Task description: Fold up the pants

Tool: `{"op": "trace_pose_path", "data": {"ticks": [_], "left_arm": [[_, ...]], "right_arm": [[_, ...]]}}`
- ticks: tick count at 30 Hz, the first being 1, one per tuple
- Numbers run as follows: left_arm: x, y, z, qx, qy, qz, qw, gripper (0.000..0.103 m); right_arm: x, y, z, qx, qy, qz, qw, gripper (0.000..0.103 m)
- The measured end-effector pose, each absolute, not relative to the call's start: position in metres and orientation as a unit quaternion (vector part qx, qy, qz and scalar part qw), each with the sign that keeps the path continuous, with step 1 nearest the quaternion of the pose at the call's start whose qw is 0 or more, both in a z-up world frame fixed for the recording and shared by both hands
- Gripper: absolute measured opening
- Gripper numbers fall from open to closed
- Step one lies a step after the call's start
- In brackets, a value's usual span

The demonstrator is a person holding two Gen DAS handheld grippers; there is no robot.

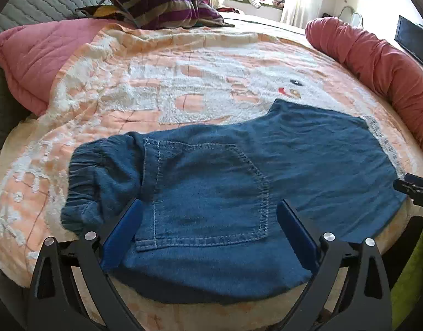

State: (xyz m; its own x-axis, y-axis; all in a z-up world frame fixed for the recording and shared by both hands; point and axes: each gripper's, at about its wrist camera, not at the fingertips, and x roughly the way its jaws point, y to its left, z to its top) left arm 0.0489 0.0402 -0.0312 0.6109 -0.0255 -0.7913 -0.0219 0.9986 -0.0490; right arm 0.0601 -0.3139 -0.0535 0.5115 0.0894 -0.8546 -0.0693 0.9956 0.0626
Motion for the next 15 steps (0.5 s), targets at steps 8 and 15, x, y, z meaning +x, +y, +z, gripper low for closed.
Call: {"op": "trace_pose_path", "data": {"ticks": [8, 15], "left_arm": [[0.037, 0.036, -0.015, -0.023, 0.427, -0.004, 0.904, 0.099], [0.031, 0.024, -0.006, -0.014, 0.420, -0.010, 0.907, 0.099]], "right_arm": [[0.046, -0.319, -0.039, 0.040, 0.469, 0.059, 0.880, 0.089], [0.034, -0.325, -0.025, 0.052, 0.447, 0.055, 0.891, 0.091]]}}
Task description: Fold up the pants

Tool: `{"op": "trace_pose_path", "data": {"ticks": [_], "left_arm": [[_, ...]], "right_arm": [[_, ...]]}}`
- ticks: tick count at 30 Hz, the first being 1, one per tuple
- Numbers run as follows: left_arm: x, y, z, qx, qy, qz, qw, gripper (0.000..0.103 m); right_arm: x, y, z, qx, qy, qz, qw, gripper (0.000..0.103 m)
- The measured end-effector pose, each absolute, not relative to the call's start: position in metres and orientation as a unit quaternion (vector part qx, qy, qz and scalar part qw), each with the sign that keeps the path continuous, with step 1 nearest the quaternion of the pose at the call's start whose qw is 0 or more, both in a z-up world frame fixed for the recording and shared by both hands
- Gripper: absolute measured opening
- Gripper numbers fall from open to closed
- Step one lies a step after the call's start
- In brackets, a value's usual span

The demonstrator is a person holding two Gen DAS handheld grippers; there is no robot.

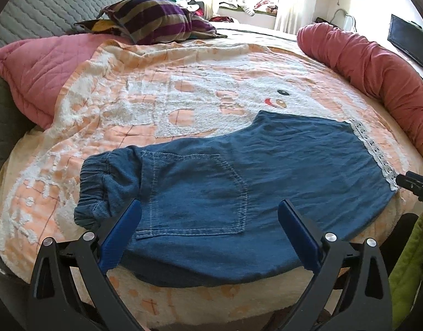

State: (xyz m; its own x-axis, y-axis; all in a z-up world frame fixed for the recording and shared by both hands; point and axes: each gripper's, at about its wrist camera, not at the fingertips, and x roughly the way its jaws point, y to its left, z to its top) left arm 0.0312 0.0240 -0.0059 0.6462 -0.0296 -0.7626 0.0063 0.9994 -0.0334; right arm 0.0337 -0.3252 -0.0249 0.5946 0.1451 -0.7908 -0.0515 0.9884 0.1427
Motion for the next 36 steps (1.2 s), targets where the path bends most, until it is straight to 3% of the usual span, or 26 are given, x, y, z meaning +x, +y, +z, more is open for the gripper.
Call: {"op": "trace_pose_path", "data": {"ticks": [17, 36], "left_arm": [[0.059, -0.048, 0.019, 0.024, 0.404, -0.071, 0.912, 0.099], [0.117, -0.139, 0.012, 0.110, 0.405, -0.128, 0.898, 0.099]], "right_arm": [[0.014, -0.360, 0.009, 0.087, 0.367, 0.015, 0.926, 0.094], [0.030, -0.371, -0.030, 0.140, 0.419, 0.016, 0.897, 0.094]]}}
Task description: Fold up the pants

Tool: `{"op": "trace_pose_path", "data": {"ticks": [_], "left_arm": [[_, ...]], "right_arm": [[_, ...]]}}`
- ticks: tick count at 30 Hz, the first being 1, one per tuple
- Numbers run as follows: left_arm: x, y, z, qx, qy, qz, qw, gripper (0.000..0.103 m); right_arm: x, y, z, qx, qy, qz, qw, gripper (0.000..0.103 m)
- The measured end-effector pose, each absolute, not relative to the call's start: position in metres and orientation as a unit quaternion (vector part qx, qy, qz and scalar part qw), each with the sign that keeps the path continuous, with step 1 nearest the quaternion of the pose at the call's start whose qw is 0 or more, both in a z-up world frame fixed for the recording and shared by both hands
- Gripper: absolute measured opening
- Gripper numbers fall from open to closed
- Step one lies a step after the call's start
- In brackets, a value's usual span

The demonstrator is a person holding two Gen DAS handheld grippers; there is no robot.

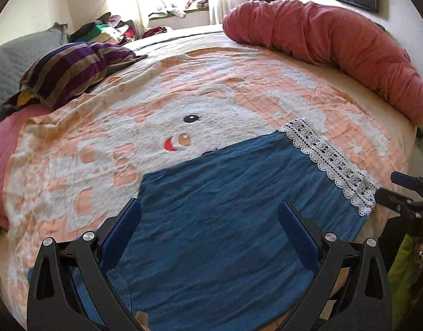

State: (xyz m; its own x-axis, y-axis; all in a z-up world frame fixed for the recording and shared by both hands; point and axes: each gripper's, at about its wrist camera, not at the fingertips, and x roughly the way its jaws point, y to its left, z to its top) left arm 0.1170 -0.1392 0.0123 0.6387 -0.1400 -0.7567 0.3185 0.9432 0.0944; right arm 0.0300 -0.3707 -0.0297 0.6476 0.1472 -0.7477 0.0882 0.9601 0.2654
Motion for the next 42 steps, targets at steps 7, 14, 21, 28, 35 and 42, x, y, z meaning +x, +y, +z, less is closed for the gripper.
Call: {"op": "trace_pose_path", "data": {"ticks": [7, 14, 21, 28, 35, 42], "left_arm": [[0.150, -0.160, 0.005, 0.117, 0.420, -0.148, 0.888, 0.099], [0.176, -0.181, -0.004, 0.133, 0.431, -0.166, 0.877, 0.099], [0.207, -0.205, -0.019, 0.134, 0.448, -0.196, 0.862, 0.099], [0.247, -0.230, -0.036, 0.141, 0.453, -0.228, 0.850, 0.097], [0.271, -0.239, -0.062, 0.085, 0.495, -0.302, 0.810, 0.075], [0.268, -0.236, -0.070, 0.021, 0.506, -0.354, 0.786, 0.043]], "right_arm": [[0.035, -0.370, -0.040, 0.146, 0.433, 0.021, 0.889, 0.094], [0.040, -0.369, -0.048, 0.149, 0.448, 0.025, 0.881, 0.094], [0.045, -0.366, -0.055, 0.144, 0.464, 0.028, 0.874, 0.094], [0.053, -0.359, -0.065, 0.138, 0.482, 0.030, 0.864, 0.094], [0.052, -0.357, -0.064, 0.136, 0.478, 0.027, 0.867, 0.077], [0.051, -0.365, -0.062, 0.151, 0.463, 0.017, 0.873, 0.057]]}}
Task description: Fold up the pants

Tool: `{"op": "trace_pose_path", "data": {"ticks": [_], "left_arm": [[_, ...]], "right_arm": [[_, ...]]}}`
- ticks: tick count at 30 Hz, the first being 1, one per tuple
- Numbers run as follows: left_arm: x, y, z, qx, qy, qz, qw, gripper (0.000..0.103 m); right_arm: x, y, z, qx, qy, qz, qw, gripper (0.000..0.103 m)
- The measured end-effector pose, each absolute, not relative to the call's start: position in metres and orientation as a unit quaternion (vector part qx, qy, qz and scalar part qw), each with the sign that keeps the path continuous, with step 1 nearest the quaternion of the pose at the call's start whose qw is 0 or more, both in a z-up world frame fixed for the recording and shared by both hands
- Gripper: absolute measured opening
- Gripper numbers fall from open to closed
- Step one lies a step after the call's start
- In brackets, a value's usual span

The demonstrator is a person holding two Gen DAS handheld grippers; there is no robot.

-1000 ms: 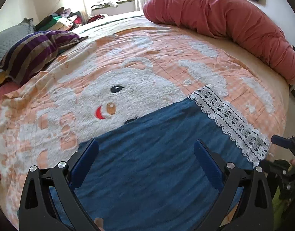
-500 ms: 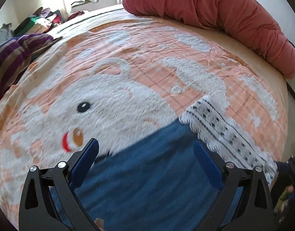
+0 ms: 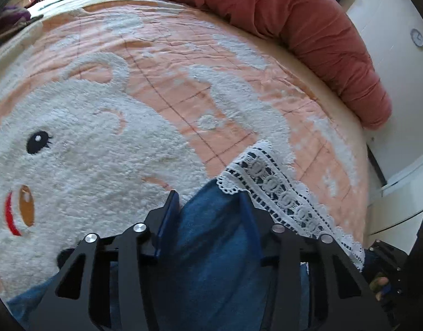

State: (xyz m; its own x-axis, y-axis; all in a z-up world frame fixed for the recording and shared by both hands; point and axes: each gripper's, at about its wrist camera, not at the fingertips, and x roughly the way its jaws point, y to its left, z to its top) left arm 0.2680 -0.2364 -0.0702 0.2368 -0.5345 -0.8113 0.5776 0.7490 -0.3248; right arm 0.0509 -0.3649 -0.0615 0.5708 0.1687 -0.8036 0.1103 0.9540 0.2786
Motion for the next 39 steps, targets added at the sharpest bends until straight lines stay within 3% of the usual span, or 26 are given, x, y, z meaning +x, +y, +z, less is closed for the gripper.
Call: {"op": "trace_pose_path", "data": {"ticks": [14, 18, 20, 22, 23, 24, 30, 33, 39], "left_arm": [[0.259, -0.245, -0.067, 0.071, 0.488, -0.354, 0.795, 0.044], [0.260, -0.246, -0.069, 0.071, 0.485, -0.358, 0.795, 0.044], [0.260, -0.247, -0.072, 0.070, 0.486, -0.358, 0.794, 0.043], [0.259, -0.247, -0.074, 0.071, 0.490, -0.356, 0.793, 0.041], [0.258, -0.248, -0.073, 0.069, 0.491, -0.359, 0.791, 0.033], [0.257, -0.249, -0.073, 0.064, 0.493, -0.364, 0.788, 0.023], [0.250, -0.250, -0.069, 0.077, 0.489, -0.357, 0.792, 0.013], [0.251, -0.242, -0.067, 0.054, 0.485, -0.359, 0.796, 0.012], [0.247, -0.214, -0.047, -0.021, 0.467, -0.375, 0.801, 0.011]], "right_arm": [[0.040, -0.367, -0.047, 0.151, 0.422, 0.008, 0.894, 0.052], [0.051, -0.364, -0.059, 0.152, 0.458, 0.024, 0.876, 0.062], [0.053, -0.362, -0.061, 0.148, 0.463, 0.026, 0.874, 0.053], [0.050, -0.361, -0.059, 0.148, 0.455, 0.030, 0.878, 0.035], [0.049, -0.360, -0.057, 0.155, 0.446, 0.047, 0.880, 0.022], [0.048, -0.359, -0.056, 0.165, 0.439, 0.070, 0.880, 0.019], [0.056, -0.355, -0.063, 0.165, 0.460, 0.054, 0.871, 0.033], [0.057, -0.356, -0.064, 0.175, 0.458, 0.068, 0.869, 0.022], [0.042, -0.348, -0.040, 0.175, 0.386, 0.127, 0.897, 0.021]]}}
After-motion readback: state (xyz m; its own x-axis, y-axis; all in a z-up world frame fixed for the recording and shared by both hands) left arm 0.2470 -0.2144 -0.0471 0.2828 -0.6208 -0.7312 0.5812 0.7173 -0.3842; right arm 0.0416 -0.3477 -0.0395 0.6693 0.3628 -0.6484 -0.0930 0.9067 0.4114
